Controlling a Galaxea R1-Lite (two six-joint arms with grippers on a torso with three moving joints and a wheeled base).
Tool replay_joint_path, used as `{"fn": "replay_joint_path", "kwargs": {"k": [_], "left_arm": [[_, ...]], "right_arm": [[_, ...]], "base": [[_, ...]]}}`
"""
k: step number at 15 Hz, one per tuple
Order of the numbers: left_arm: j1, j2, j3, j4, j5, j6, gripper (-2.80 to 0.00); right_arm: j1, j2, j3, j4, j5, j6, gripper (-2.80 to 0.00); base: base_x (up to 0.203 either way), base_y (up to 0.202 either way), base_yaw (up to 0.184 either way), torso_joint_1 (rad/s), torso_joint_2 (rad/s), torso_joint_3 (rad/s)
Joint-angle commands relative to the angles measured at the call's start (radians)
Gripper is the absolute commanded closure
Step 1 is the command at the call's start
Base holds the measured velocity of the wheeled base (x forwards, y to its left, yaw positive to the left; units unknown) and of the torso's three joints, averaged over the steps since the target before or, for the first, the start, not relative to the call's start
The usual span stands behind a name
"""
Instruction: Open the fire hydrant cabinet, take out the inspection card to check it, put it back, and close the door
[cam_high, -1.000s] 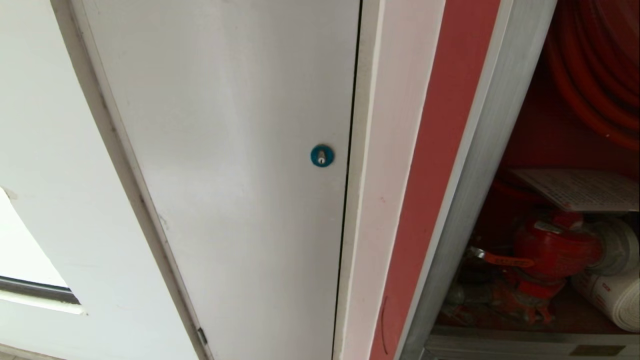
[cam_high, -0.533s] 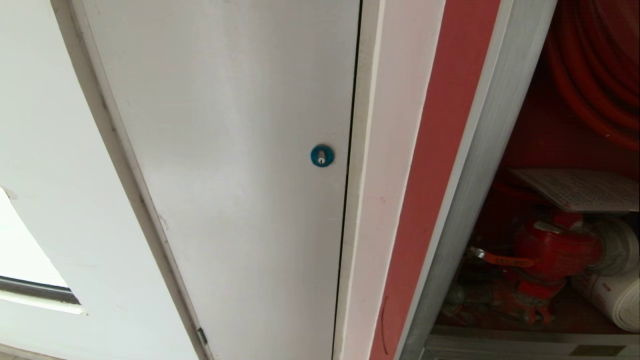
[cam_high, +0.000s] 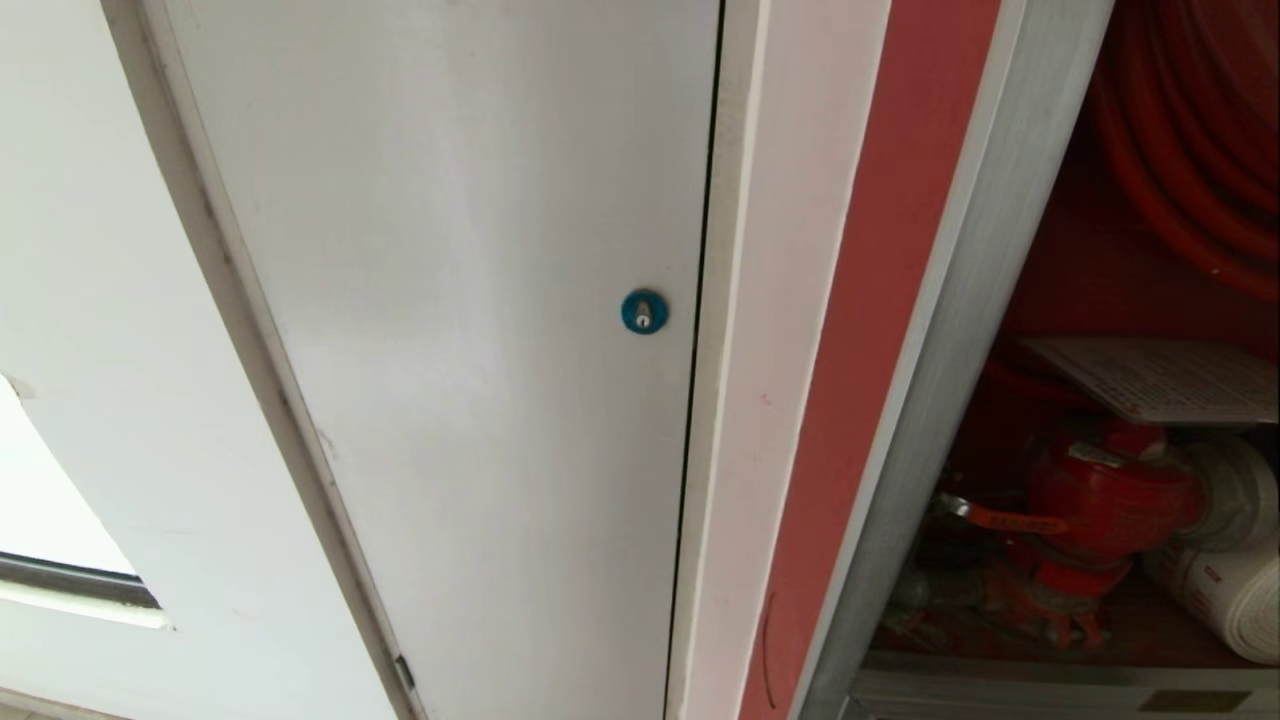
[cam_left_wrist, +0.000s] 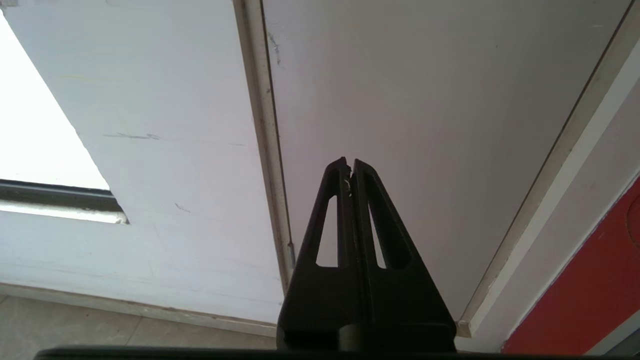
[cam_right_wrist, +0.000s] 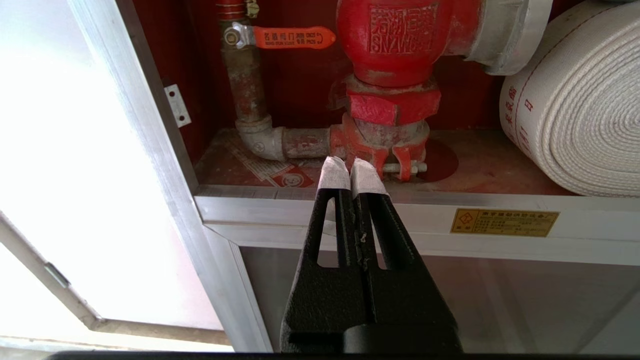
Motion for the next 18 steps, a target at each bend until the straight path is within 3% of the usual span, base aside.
{"fn": "replay_joint_path", "kwargs": {"k": [1, 18], "left_arm": [[0.001, 0.001, 0.006, -0.001, 0.0, 0.0, 0.0], [0.001, 0.001, 0.006, -0.001, 0.0, 0.0, 0.0]], "right_arm": [[0.0, -0.002, 0.0, 0.0, 0.0, 0.001, 0.0], [0.0, -0.002, 0.0, 0.0, 0.0, 0.001, 0.0]], "base": [[0.0, 0.0, 0.0, 0.0, 0.0, 0.0], [-0.186, 0.0, 0.001, 0.003, 0.0, 0.003]]}}
